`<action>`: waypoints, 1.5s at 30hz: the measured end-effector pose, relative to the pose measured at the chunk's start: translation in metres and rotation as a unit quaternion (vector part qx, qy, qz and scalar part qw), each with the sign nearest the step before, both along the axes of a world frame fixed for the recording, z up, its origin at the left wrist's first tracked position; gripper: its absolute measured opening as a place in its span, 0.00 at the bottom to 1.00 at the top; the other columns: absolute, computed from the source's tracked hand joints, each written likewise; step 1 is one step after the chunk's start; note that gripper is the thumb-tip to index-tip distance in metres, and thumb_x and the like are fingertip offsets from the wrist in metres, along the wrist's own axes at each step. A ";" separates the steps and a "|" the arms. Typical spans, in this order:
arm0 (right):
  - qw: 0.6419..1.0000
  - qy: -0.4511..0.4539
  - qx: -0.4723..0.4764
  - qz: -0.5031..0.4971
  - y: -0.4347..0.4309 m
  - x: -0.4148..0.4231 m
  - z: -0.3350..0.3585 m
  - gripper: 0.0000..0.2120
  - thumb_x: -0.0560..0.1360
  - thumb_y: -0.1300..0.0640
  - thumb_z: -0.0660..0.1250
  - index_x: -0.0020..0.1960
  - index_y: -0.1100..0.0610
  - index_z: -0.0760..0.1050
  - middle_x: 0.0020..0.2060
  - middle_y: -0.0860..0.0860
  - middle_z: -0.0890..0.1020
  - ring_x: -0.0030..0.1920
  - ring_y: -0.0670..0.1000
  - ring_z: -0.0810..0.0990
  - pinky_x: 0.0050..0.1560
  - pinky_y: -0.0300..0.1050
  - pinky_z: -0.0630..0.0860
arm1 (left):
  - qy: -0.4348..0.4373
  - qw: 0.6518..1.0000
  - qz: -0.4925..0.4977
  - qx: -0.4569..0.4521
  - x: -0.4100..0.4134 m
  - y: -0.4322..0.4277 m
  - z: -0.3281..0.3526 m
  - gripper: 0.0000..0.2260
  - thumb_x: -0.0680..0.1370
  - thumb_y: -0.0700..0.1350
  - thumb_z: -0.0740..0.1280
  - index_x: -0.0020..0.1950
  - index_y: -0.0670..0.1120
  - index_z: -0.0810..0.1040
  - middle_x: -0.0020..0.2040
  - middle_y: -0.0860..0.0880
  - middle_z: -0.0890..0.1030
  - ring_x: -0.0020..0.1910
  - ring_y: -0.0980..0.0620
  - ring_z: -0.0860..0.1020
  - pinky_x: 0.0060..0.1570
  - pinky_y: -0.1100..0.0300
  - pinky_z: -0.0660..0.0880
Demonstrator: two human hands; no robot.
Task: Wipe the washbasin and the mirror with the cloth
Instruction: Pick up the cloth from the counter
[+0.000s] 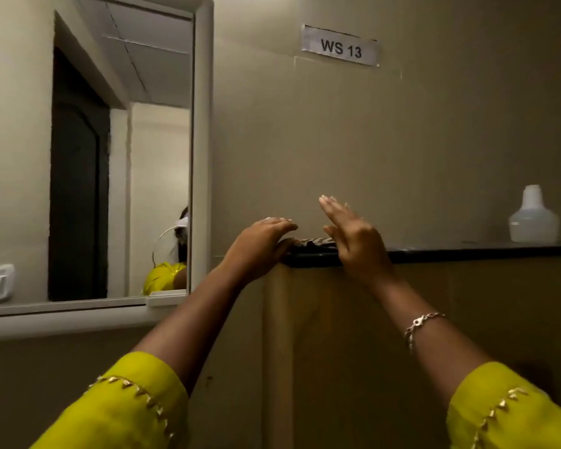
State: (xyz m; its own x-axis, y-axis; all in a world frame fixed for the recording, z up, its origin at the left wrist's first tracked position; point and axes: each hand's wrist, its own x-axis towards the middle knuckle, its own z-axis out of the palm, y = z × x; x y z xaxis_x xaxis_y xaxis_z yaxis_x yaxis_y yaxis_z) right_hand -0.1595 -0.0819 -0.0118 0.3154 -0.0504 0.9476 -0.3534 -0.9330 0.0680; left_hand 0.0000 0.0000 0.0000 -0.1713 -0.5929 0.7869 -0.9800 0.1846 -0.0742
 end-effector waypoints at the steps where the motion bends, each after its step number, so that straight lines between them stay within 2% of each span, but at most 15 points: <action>1: 1.000 0.007 0.023 0.003 -0.006 -0.009 0.003 0.20 0.76 0.66 0.62 0.68 0.62 0.68 0.65 0.59 0.73 0.67 0.57 0.70 0.67 0.44 0.61 | 0.008 1.000 -0.002 0.007 -0.003 -0.004 0.003 0.17 0.78 0.46 0.63 0.66 0.45 0.71 0.65 0.46 0.75 0.64 0.48 0.71 0.62 0.54 0.68; 5: 0.988 0.093 0.125 -0.008 -0.023 -0.040 0.016 0.20 0.75 0.65 0.65 0.66 0.59 0.71 0.64 0.56 0.75 0.66 0.53 0.72 0.63 0.35 0.63 | 0.013 1.000 -0.002 0.026 -0.013 -0.013 0.012 0.16 0.76 0.43 0.65 0.64 0.45 0.73 0.62 0.47 0.77 0.60 0.49 0.74 0.61 0.56 0.69; 11: 0.964 0.189 0.188 -0.018 -0.042 -0.052 0.023 0.17 0.73 0.60 0.68 0.62 0.57 0.76 0.59 0.54 0.79 0.61 0.50 0.76 0.56 0.33 0.67 | 0.009 0.997 -0.050 0.060 -0.013 -0.021 0.017 0.08 0.74 0.40 0.68 0.52 0.42 0.81 0.49 0.45 0.83 0.48 0.48 0.80 0.51 0.56 0.75; 14: 0.960 0.201 0.193 -0.001 -0.045 -0.051 0.024 0.15 0.74 0.60 0.68 0.60 0.58 0.77 0.56 0.53 0.81 0.58 0.49 0.77 0.55 0.34 0.68 | 0.014 0.993 -0.069 0.090 -0.008 -0.021 0.017 0.07 0.74 0.40 0.68 0.50 0.41 0.81 0.48 0.45 0.83 0.47 0.50 0.80 0.52 0.54 0.76; 16: 0.960 0.209 0.188 0.000 -0.048 -0.051 0.026 0.12 0.74 0.61 0.68 0.58 0.58 0.79 0.54 0.54 0.82 0.56 0.50 0.79 0.56 0.38 0.71 | 0.020 0.993 -0.071 0.093 -0.008 -0.020 0.018 0.06 0.74 0.39 0.68 0.49 0.41 0.81 0.48 0.45 0.83 0.47 0.50 0.80 0.52 0.55 0.76; 18: 0.960 0.212 0.183 -0.002 -0.052 -0.048 0.027 0.10 0.74 0.62 0.67 0.55 0.59 0.80 0.51 0.54 0.84 0.54 0.51 0.80 0.54 0.42 0.74 | 0.027 0.994 -0.062 0.081 -0.010 -0.021 0.020 0.06 0.74 0.39 0.67 0.49 0.41 0.81 0.47 0.44 0.82 0.47 0.50 0.79 0.51 0.54 0.77; 22: 0.962 0.212 0.169 -0.008 -0.054 -0.045 0.028 0.08 0.74 0.61 0.67 0.52 0.57 0.81 0.48 0.53 0.84 0.50 0.50 0.80 0.47 0.41 0.73 | 0.064 0.997 -0.036 0.017 -0.013 -0.027 0.022 0.05 0.75 0.41 0.67 0.48 0.43 0.81 0.46 0.45 0.82 0.44 0.48 0.79 0.46 0.50 0.77; 26: 0.959 0.219 0.181 -0.017 -0.047 -0.046 0.034 0.08 0.72 0.53 0.70 0.49 0.53 0.82 0.44 0.50 0.81 0.47 0.48 0.78 0.47 0.45 0.75 | 0.120 0.992 -0.004 -0.026 -0.015 -0.035 0.024 0.05 0.75 0.44 0.67 0.48 0.46 0.80 0.46 0.49 0.81 0.38 0.52 0.76 0.33 0.60 0.72; 28: 0.966 0.200 0.154 -0.062 -0.046 -0.041 0.036 0.07 0.72 0.54 0.70 0.50 0.53 0.81 0.46 0.52 0.80 0.49 0.49 0.75 0.45 0.43 0.70 | 0.152 0.988 -0.018 -0.033 -0.017 -0.038 0.024 0.04 0.76 0.44 0.66 0.48 0.45 0.79 0.46 0.48 0.80 0.37 0.52 0.76 0.30 0.61 0.72; 30: 0.971 0.164 0.153 -0.081 -0.045 -0.034 0.038 0.07 0.73 0.58 0.69 0.51 0.55 0.80 0.48 0.54 0.81 0.49 0.51 0.77 0.44 0.42 0.71 | 0.186 0.981 -0.037 -0.040 -0.018 -0.039 0.023 0.04 0.76 0.44 0.65 0.47 0.45 0.78 0.47 0.46 0.80 0.36 0.49 0.78 0.29 0.60 0.73; 33: 0.962 0.104 0.252 0.000 -0.042 -0.026 0.041 0.05 0.75 0.64 0.65 0.49 0.58 0.77 0.46 0.56 0.80 0.44 0.53 0.81 0.40 0.44 0.79 | 0.237 0.969 -0.048 -0.055 -0.020 -0.040 0.024 0.03 0.77 0.43 0.64 0.47 0.45 0.75 0.47 0.44 0.79 0.34 0.46 0.80 0.31 0.54 0.78; 35: 0.962 0.068 0.265 0.016 -0.041 -0.021 0.045 0.05 0.75 0.65 0.64 0.48 0.57 0.76 0.44 0.55 0.79 0.44 0.53 0.80 0.41 0.44 0.79 | 0.279 0.957 -0.063 -0.052 -0.022 -0.040 0.026 0.03 0.77 0.43 0.64 0.47 0.44 0.74 0.47 0.43 0.80 0.36 0.45 0.82 0.37 0.48 0.80; 38: 0.967 0.029 0.253 0.027 -0.040 -0.014 0.048 0.04 0.75 0.64 0.64 0.49 0.58 0.76 0.44 0.54 0.79 0.44 0.51 0.77 0.41 0.40 0.72 | 0.324 0.941 -0.084 -0.051 -0.021 -0.037 0.028 0.04 0.77 0.42 0.64 0.49 0.42 0.74 0.48 0.40 0.80 0.40 0.43 0.82 0.41 0.44 0.80; 41: 0.970 0.006 0.236 0.051 -0.038 -0.010 0.050 0.04 0.76 0.64 0.64 0.48 0.58 0.75 0.43 0.52 0.79 0.44 0.49 0.76 0.35 0.32 0.68 | 0.331 0.937 -0.093 -0.068 -0.018 -0.032 0.031 0.03 0.77 0.42 0.64 0.48 0.43 0.73 0.49 0.39 0.79 0.42 0.42 0.81 0.42 0.44 0.80; 45: 0.979 -0.020 0.189 0.075 -0.029 -0.007 0.055 0.04 0.76 0.63 0.64 0.46 0.56 0.75 0.42 0.51 0.79 0.43 0.47 0.76 0.34 0.25 0.67 | 0.310 0.940 -0.104 -0.097 -0.016 -0.020 0.037 0.02 0.77 0.41 0.63 0.48 0.43 0.72 0.49 0.39 0.79 0.43 0.43 0.81 0.41 0.45 0.80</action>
